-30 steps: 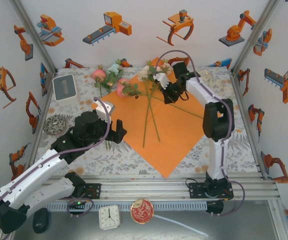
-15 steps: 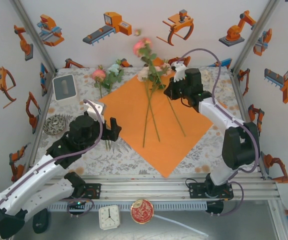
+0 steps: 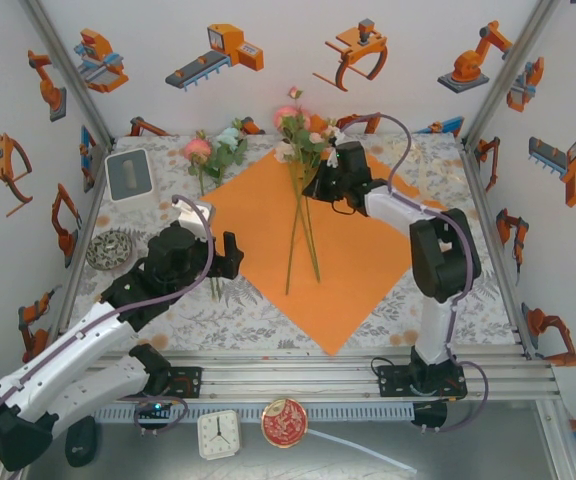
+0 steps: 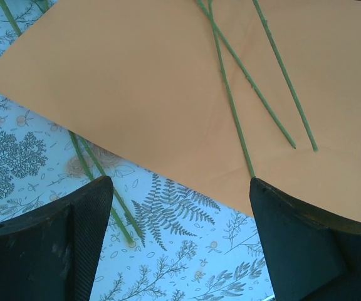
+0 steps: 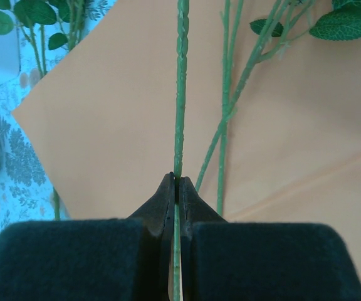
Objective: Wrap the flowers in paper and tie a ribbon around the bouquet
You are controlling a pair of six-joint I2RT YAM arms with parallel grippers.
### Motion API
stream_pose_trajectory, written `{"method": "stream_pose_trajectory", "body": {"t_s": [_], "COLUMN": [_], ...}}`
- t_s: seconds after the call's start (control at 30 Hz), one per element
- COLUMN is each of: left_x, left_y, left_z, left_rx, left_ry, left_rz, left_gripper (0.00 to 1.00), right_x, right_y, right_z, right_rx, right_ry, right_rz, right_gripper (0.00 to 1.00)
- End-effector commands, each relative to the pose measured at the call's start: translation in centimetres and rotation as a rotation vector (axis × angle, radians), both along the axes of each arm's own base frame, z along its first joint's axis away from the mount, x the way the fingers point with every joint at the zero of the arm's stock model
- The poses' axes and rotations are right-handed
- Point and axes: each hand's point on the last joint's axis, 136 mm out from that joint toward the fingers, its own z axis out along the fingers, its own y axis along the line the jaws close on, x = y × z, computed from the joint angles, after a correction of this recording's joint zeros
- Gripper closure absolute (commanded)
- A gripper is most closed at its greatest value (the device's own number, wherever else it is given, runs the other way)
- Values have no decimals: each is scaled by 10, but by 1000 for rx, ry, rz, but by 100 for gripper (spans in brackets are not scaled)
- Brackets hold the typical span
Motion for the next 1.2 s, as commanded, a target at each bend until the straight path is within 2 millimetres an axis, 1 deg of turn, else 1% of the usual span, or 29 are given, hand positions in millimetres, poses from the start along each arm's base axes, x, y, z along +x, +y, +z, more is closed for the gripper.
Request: {"method": "stream_pose_trajectory", "body": {"t_s": [0.0, 0.1, 0.13, 0.2, 0.27, 0.3, 0.4, 0.47, 0.57, 0.6, 0.67, 0.7, 0.73, 0.77, 0.8, 0.83, 0.93, 0.97, 1.03, 1.17], "left_x": [7, 8, 7, 7, 8, 8, 10, 12, 15, 18, 27, 33, 40, 47, 58, 70, 108, 123, 150, 206], "left_y": [1, 2, 4, 7, 9, 9, 8, 6, 10, 15, 30, 38, 48, 55, 65, 73, 96, 102, 106, 108], "left_z": [8, 9, 11, 10, 11, 10, 9, 7, 6, 6, 4, 3, 3, 1, 1, -1, -11, -17, -31, -61], "left_rx": [-37, -47, -52, -53, -58, -59, -68, -71, -72, -72, -65, -58, -47, -35, -33, -35, -30, -14, 38, 82], "left_ry": [-12, -12, -17, -22, -25, -22, -9, 2, 18, 23, 50, 63, 76, 83, 93, 105, 145, 157, 194, 263], "left_rz": [35, 44, 48, 57, 67, 69, 70, 70, 98, 128, 225, 266, 313, 346, 385, 414, 495, 511, 502, 432], "left_gripper": [18, 18, 18, 18, 18, 18, 18, 18, 18, 19, 20, 20, 21, 22, 24, 25, 30, 33, 39, 50], "right_x": [16, 17, 15, 13, 10, 10, 6, 2, -5, -8, -14, -18, -22, -27, -34, -42, -73, -84, -106, -142], "right_y": [-2, -4, -5, -7, -7, -7, -5, -4, -2, -2, -2, -3, -5, -7, -9, -12, -19, -23, -27, -35], "right_z": [-3, -24, -28, -34, -33, -31, -17, -7, 15, 21, 44, 54, 67, 76, 90, 102, 127, 133, 142, 149], "right_rx": [-17, -51, -60, -69, -61, -56, -38, -29, -7, -1, 19, 23, 30, 33, 44, 56, 75, 77, 96, 108], "right_ry": [-54, -33, -20, -12, -19, -25, -45, -56, -83, -89, -125, -139, -154, -165, -184, -201, -239, -245, -255, -272], "right_rz": [-24, -23, -24, -26, -23, -20, -6, 6, 37, 44, 59, 61, 59, 59, 55, 47, 27, 14, 4, 20], "right_gripper": [100, 100, 97, 86, 76, 73, 67, 61, 51, 49, 45, 40, 39, 39, 39, 39, 39, 39, 40, 40]}}
